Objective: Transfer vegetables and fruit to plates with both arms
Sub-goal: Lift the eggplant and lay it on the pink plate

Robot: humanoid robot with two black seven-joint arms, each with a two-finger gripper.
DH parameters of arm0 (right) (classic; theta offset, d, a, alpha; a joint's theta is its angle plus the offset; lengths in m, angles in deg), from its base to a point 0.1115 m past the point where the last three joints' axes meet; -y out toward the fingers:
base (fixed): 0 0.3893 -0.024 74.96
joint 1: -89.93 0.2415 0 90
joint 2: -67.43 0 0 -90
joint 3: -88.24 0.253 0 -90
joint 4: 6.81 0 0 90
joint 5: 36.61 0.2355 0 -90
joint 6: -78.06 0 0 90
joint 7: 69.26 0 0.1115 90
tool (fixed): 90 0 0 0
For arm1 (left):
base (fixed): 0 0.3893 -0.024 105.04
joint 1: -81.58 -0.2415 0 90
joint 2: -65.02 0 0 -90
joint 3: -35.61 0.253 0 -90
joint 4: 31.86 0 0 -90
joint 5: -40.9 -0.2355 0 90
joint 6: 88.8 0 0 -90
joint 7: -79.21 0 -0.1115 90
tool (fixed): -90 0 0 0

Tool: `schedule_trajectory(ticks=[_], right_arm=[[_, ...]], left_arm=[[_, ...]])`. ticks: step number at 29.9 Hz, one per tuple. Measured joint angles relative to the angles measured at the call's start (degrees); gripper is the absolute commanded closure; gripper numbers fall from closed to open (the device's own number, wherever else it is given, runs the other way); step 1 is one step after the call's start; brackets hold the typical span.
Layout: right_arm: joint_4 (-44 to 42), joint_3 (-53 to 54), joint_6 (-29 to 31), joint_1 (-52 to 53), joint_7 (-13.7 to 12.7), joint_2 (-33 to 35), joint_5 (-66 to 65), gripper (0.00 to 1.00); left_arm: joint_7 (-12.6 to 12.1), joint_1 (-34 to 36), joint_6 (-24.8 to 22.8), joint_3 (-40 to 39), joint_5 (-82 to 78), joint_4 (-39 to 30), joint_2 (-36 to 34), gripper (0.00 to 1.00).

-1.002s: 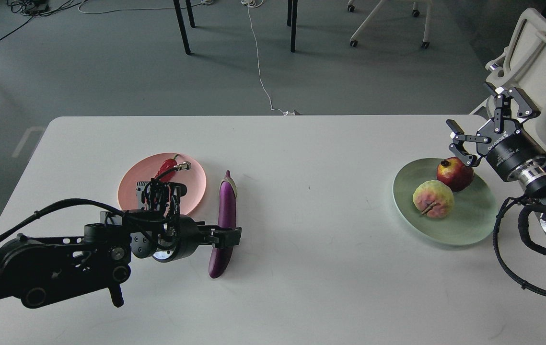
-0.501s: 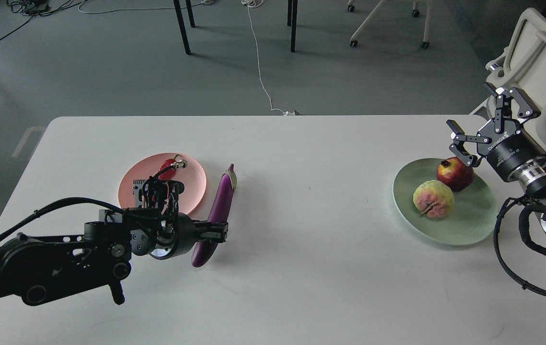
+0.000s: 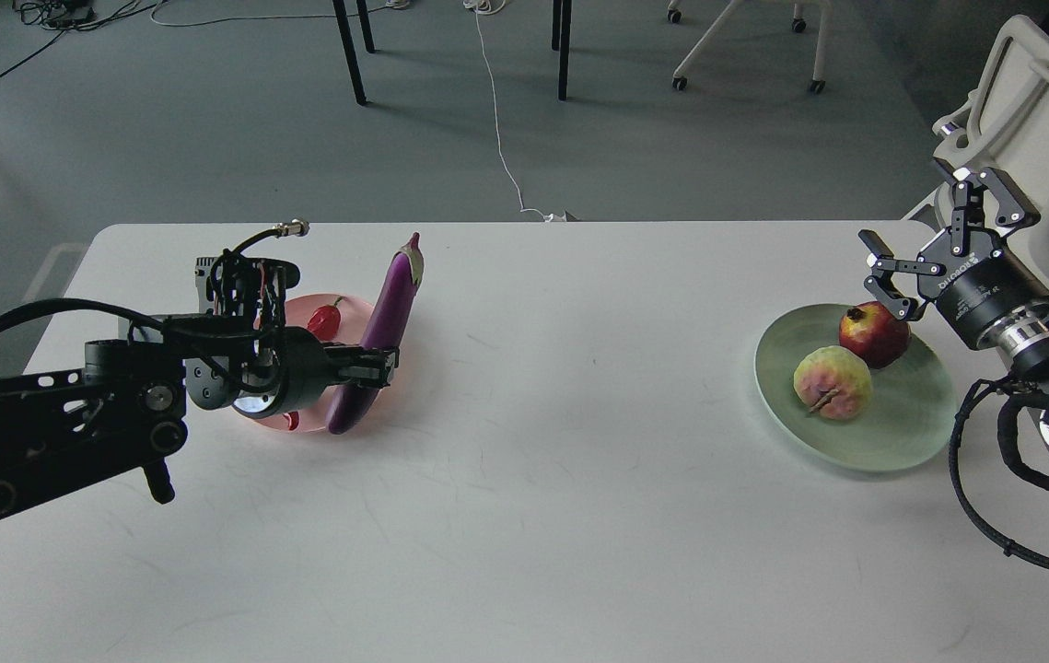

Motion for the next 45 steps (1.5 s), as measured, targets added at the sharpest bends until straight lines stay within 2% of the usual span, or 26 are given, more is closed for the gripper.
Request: schedule_trajectory(ticks=[4,5,6,7,9,10,24,31,38,42,45], right_arm=[[0.0,0.0,0.0,-0.1,0.0,0.0,0.0,0.01],[0.1,0.0,0.0,-0.1,0.0,0.0,0.0,0.01],[0.1,0.0,0.0,-0.1,0.0,0.0,0.0,0.01],[0.1,0.0,0.0,-0.1,0.0,0.0,0.0,0.01],[0.1,0.0,0.0,-0.2,0.0,0.0,0.0,0.01],[0.1,0.0,0.0,-0.2,0.0,0.0,0.0,0.01],[0.3,0.0,0.0,-0.4,0.0,0.0,0.0,0.01],[0.2,0.0,0.0,-0.4,0.0,-0.1,0.0,0.01],[0.2,0.0,0.0,0.1,0.0,-0.6,-0.1,0.01],[0.8,0.2,0.0,1.4,0.0,-0.8,-0.1,0.01],[1.0,0.2,0.0,2.6,0.0,-1.2,0.0,0.01]], left_arm=[[1.2,-1.8,0.0,0.2,0.0,1.3,-1.8,0.73],[1.3,-2.2,0.0,0.2,-0.1,1.6,-2.0,0.69],[1.4,-2.5,0.0,0.2,-0.3,1.9,-2.3,0.62],[1.6,-2.6,0.0,0.2,-0.3,2.0,-2.5,0.47],[2.0,-2.7,0.0,0.2,-0.4,2.1,-3.1,0.06],[2.1,-2.8,0.0,0.2,-0.4,2.1,-3.3,0.01],[3.4,-2.5,0.1,-0.5,-1.1,2.0,-5.8,0.0],[6.2,-1.7,0.1,-2.1,-0.6,2.0,-6.9,0.0],[11.4,-2.3,2.1,-9.8,5.8,4.3,-5.5,0.0],[17.0,-2.5,10.3,-11.2,20.8,6.3,-3.1,0.0],[22.2,-3.9,16.0,-14.3,32.9,7.5,-0.5,0.0]])
